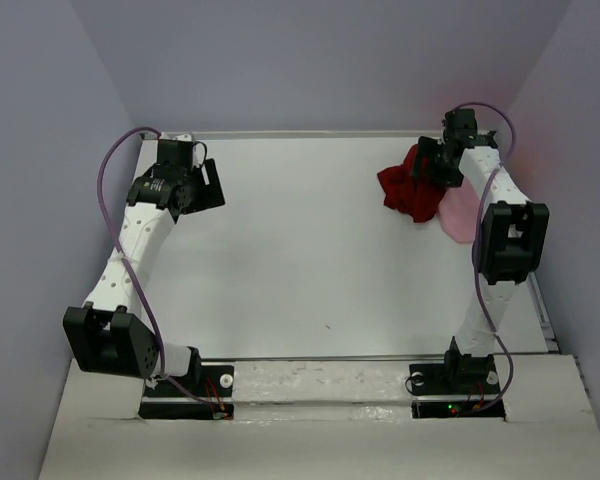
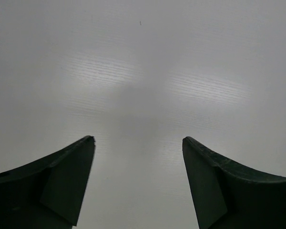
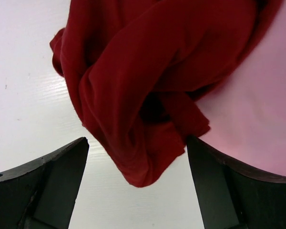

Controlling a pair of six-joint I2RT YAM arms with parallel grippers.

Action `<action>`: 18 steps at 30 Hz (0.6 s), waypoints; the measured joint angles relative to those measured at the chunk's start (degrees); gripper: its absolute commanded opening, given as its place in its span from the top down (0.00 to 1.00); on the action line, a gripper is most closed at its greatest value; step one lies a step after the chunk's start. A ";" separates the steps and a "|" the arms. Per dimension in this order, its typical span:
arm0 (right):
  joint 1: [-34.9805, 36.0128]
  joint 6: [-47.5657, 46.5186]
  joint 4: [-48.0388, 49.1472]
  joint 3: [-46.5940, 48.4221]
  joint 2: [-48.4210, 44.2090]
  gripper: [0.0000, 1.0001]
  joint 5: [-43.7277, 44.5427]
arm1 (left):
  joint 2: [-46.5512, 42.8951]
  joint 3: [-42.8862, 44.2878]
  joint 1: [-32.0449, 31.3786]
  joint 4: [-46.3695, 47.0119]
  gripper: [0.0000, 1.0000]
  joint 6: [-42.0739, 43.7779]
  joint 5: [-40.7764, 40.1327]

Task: Fold and stack the t-shirts
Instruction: Grab crumpled tshirt from the corner of the board with the right arm

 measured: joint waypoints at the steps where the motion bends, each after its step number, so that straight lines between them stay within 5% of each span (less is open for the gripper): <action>1: 0.15 0.00 -0.07 0.00 0.74 0.11 -0.92 | 0.02 0.00 0.00 -0.02 0.18 0.44 0.09; 7: 0.57 0.09 -0.81 0.42 1.49 0.24 -4.90 | 1.70 0.00 0.00 0.15 0.16 0.39 3.04; 9: 0.55 0.09 -0.85 0.87 1.49 0.27 -5.46 | 2.40 0.00 0.00 0.17 0.03 0.35 3.85; 12: 0.55 0.04 -1.46 1.73 1.49 0.25 -5.86 | 3.13 0.00 0.00 0.17 0.01 0.13 4.28; 14: 0.55 0.00 -1.86 2.51 1.49 0.38 -5.95 | 3.45 0.00 0.00 0.17 0.01 0.17 4.39; 16: 0.55 -0.02 -1.88 2.67 1.49 0.84 -5.97 | 3.54 0.00 0.02 0.17 0.01 0.17 4.46; 18: 0.55 0.42 -2.19 2.67 1.49 1.00 -5.92 | 3.56 0.00 0.02 0.22 0.01 0.17 4.57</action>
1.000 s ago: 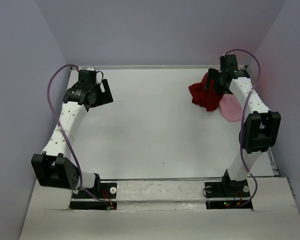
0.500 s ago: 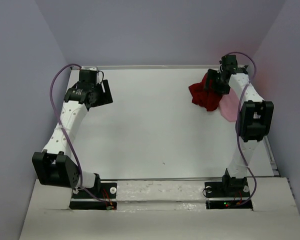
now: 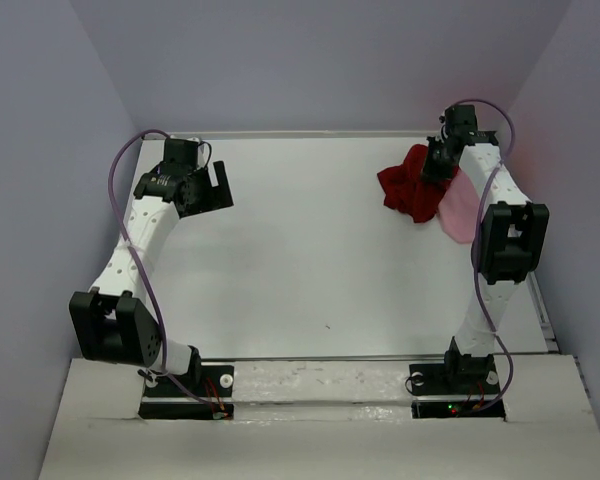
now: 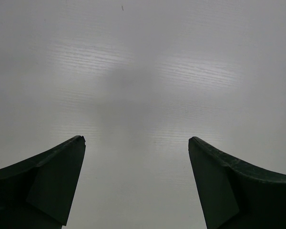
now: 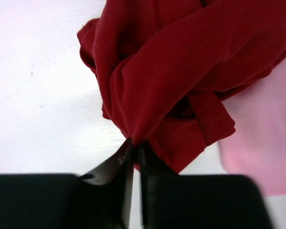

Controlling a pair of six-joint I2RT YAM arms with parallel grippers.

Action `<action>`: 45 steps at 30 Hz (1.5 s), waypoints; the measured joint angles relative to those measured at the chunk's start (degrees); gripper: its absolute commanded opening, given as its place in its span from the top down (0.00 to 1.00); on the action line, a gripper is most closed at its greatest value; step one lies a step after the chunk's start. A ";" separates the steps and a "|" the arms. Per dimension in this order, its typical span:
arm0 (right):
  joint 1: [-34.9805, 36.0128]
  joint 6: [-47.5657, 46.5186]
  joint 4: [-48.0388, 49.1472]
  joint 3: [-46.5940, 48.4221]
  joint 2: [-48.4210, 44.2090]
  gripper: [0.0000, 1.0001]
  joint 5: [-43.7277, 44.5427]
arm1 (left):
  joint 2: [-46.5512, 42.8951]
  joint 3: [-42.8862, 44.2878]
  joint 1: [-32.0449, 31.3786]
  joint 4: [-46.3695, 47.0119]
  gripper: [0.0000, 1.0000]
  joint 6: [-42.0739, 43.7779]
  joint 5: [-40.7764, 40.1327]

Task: Fold and stack the t-shirts
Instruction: Grab crumpled tshirt from the corner of the board with the right arm, then move the tshirt to the center of the board

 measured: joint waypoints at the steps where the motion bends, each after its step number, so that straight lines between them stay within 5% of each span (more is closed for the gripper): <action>1: 0.00 0.00 -0.31 0.00 0.04 1.00 0.00 | 0.00 0.00 0.00 0.07 0.01 0.00 0.09; 8: 0.00 0.48 -2.19 0.35 1.40 1.00 1.38 | 0.48 0.00 0.48 0.17 0.01 0.07 0.55; 12: -1.20 1.66 -5.49 9.33 1.44 1.00 -0.31 | 0.61 0.00 0.74 0.20 0.01 0.17 0.66; 19: -4.66 11.54 -1.97 17.49 -5.31 1.00 -23.76 | 0.61 -0.20 0.85 0.87 0.01 -0.02 1.60; 22: 0.68 10.91 -6.67 22.27 -4.79 1.00 -25.03 | 0.61 -1.07 0.85 1.86 0.01 -0.63 2.80; 29: 26.47 8.55 -22.86 38.42 6.75 1.00 -39.47 | 0.63 -1.36 0.85 2.58 0.01 -1.09 4.02; 33: 31.34 14.97 -17.70 40.24 6.27 1.00 -52.04 | 0.61 -1.36 0.85 2.60 0.01 -1.09 4.00; 36: 26.16 26.32 0.61 26.93 -5.57 1.00 -55.47 | 0.61 -1.36 0.85 2.67 0.01 -1.11 4.00; 39: 7.02 37.31 16.52 18.05 -17.81 1.00 -57.11 | 0.28 -1.38 0.85 2.71 0.01 -1.18 4.02; 42: -10.84 40.50 21.33 18.91 -21.51 1.00 -54.27 | -0.79 -1.57 0.85 2.71 0.01 -1.27 4.00; 45: -9.79 36.94 16.92 21.53 -21.33 1.00 -54.05 | -2.10 -1.79 0.90 2.69 0.01 -1.31 4.04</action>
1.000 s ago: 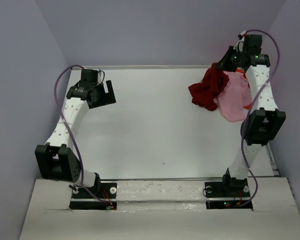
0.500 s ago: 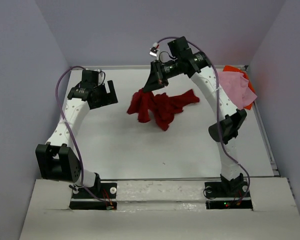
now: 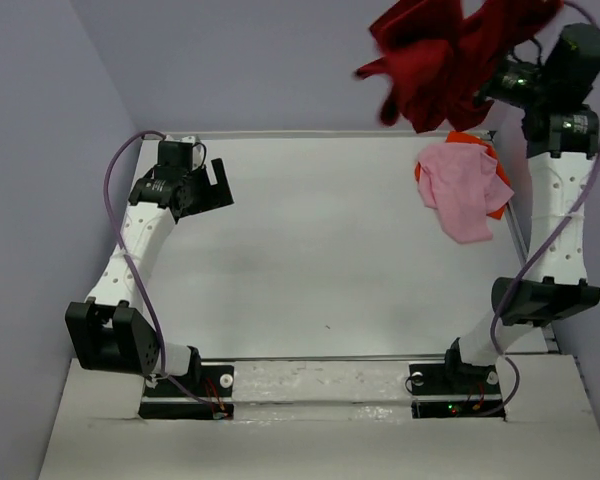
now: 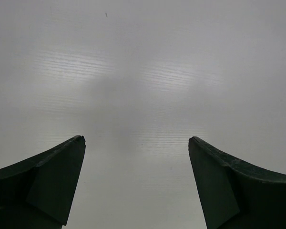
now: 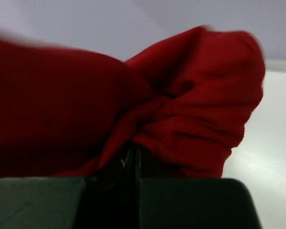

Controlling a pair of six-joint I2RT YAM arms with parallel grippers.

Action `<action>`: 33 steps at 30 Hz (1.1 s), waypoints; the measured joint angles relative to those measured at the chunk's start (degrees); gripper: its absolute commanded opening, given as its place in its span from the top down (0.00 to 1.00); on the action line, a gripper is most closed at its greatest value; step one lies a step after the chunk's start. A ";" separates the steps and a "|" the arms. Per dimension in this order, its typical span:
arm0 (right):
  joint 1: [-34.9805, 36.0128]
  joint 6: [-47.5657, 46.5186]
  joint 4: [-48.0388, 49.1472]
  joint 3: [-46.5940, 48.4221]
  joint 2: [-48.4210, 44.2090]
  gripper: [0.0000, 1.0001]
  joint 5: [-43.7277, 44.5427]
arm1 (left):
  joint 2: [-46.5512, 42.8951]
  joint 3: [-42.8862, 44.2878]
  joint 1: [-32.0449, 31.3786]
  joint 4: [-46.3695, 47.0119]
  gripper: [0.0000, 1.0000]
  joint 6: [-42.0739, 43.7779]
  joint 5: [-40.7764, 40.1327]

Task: Fold and stack the t-shirts
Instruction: Move the tshirt to the center of the board

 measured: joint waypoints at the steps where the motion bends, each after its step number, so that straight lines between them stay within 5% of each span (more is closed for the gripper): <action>1: 2.54 -2.01 -2.73 0.42 0.37 1.00 0.35 | -0.44 0.00 0.04 0.04 0.01 0.00 -0.02; 6: 18.21 -16.28 -24.22 -3.37 3.43 1.00 8.52 | -1.40 0.00 0.11 0.02 0.01 0.00 -0.04; 11: 18.21 -23.26 -38.07 -1.27 7.17 1.00 21.49 | -1.81 -0.13 0.11 0.02 0.01 -0.02 0.00; 15: 18.49 -26.80 -46.42 14.73 15.58 1.00 21.90 | -1.81 -0.76 0.13 0.20 0.01 -0.02 0.09; 17: 21.40 -28.63 -46.14 20.00 18.51 1.00 23.93 | -1.81 -0.81 0.15 0.15 0.01 -0.02 0.20; 22: 26.88 -30.34 -49.40 15.37 16.94 1.00 36.13 | -1.81 -0.81 0.20 0.17 0.01 -0.02 0.28; 33: 27.52 -30.45 -52.15 11.69 13.68 1.00 68.65 | -1.81 -0.81 0.20 0.24 0.01 -0.02 1.01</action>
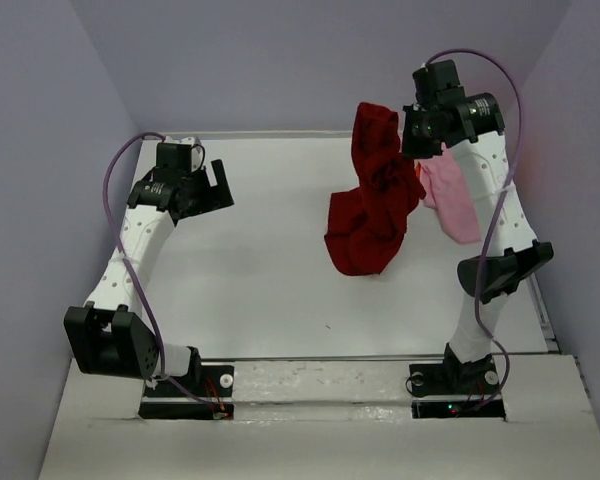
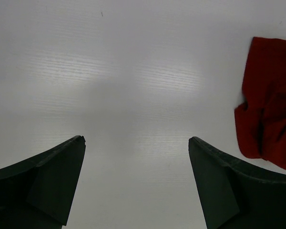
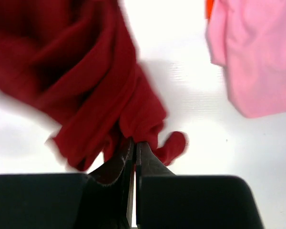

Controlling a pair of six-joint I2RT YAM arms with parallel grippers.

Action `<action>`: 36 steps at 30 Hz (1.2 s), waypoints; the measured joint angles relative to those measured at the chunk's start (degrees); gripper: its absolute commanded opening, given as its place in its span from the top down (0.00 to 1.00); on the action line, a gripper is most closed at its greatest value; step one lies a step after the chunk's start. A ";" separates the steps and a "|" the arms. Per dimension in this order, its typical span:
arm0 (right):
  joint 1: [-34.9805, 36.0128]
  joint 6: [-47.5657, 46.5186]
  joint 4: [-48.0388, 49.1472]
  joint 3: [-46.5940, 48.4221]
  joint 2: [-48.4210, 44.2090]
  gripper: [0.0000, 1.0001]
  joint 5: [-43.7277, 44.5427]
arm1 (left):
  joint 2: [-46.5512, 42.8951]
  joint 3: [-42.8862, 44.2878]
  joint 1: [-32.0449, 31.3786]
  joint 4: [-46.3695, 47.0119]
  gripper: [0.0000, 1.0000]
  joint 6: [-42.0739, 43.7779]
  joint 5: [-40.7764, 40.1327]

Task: Fold and stack the t-shirts
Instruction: Move the tshirt to the center of the board

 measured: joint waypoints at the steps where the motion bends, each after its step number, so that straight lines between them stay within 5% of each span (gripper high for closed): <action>1: 0.63 -0.39 0.02 -0.17 0.13 1.00 0.44 | 0.00 0.00 0.00 0.00 0.01 0.00 0.07; 3: 3.72 -0.96 0.00 -0.55 1.05 1.00 -0.09 | 0.00 0.00 0.00 0.00 0.01 0.02 0.15; 9: 12.41 0.26 2.78 -5.84 3.67 1.00 -20.63 | 0.00 0.00 0.00 0.11 0.01 0.02 0.59; 14: 14.67 4.98 7.04 -1.09 7.76 1.00 -38.27 | 0.00 0.00 0.00 0.94 0.01 -0.24 2.29; 25: 12.15 8.15 11.74 0.66 6.16 1.00 -44.63 | -0.24 0.00 0.00 1.42 0.01 -0.90 2.71; 36: 6.19 25.20 39.47 -0.68 3.08 1.00 -57.24 | -3.41 0.00 0.00 2.32 0.01 -3.26 0.50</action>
